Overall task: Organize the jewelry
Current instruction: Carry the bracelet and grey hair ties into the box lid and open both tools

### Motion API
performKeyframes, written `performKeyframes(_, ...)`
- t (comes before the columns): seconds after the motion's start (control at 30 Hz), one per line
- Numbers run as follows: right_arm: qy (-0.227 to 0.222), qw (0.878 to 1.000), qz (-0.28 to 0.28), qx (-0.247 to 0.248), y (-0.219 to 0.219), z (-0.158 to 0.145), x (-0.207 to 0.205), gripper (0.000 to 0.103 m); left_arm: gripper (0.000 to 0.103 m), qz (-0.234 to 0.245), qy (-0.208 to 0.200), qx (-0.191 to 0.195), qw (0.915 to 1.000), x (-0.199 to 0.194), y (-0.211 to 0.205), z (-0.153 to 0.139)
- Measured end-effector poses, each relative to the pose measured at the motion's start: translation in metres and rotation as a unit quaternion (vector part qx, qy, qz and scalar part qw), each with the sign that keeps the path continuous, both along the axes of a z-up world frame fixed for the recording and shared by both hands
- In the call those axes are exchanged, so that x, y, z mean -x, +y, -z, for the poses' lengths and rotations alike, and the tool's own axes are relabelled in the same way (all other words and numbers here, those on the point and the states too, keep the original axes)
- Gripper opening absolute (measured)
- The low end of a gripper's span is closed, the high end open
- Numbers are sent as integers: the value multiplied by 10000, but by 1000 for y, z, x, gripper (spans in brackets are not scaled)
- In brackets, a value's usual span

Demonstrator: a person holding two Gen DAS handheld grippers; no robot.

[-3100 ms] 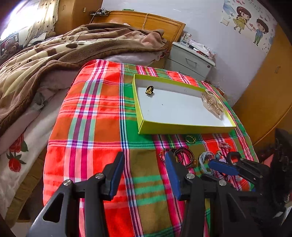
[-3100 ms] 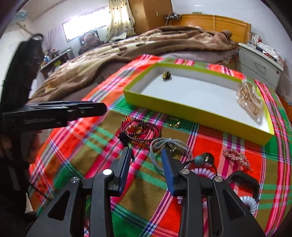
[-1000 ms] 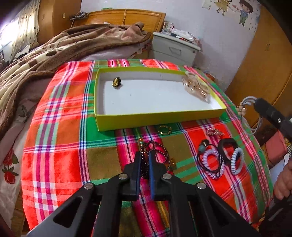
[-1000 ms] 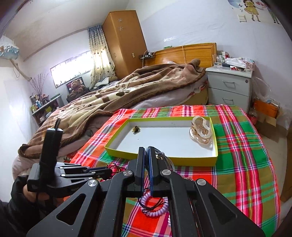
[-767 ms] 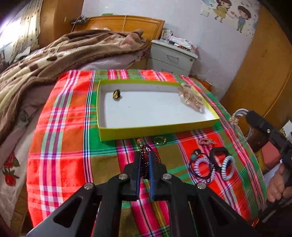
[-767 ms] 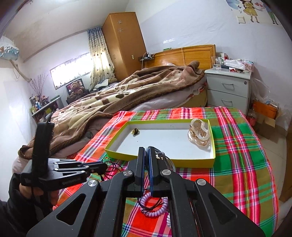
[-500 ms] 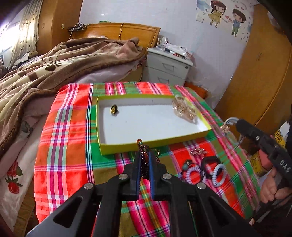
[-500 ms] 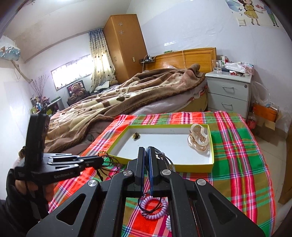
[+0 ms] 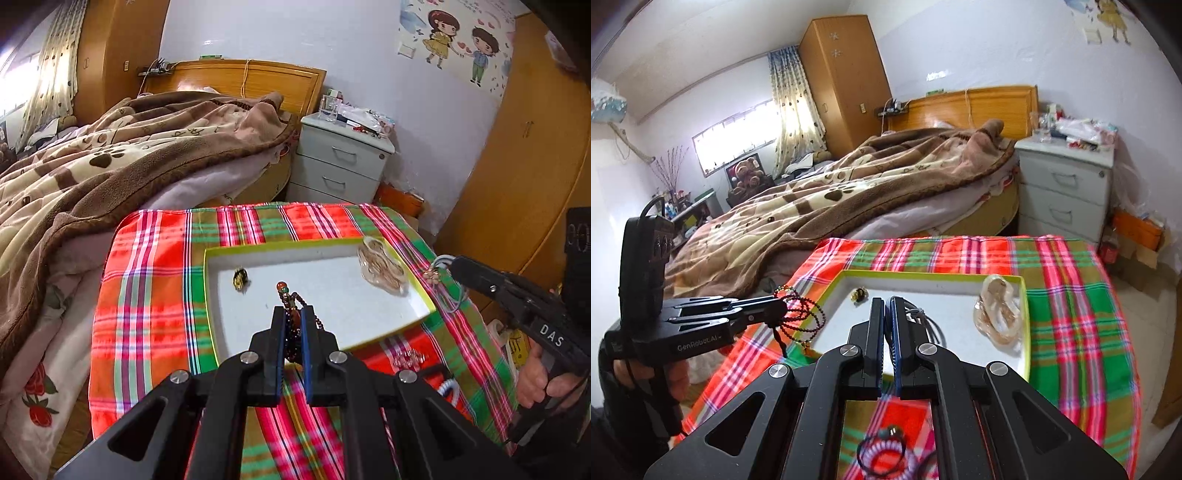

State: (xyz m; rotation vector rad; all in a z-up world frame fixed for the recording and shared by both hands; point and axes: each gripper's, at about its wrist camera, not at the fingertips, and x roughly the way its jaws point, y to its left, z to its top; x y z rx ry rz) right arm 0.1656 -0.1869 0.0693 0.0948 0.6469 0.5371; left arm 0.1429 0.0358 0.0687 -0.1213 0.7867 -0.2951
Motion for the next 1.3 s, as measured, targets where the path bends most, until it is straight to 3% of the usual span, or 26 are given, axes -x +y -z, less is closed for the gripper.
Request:
performKeyframes(0.27, 473, 9986, -228, -109, 12, 17, -54, 4, 8, -15, 187, 76, 9998, -38, 6, 17)
performKeyframes(0.7, 956, 9943, -306, 368, 49, 63, -116, 4, 8, -202, 701, 155, 9972, -77, 18, 65)
performKeyframes(1.3, 1390, 9866, -616, 594, 79, 92, -135, 4, 9, -285, 921, -230, 9951, -81, 18, 80)
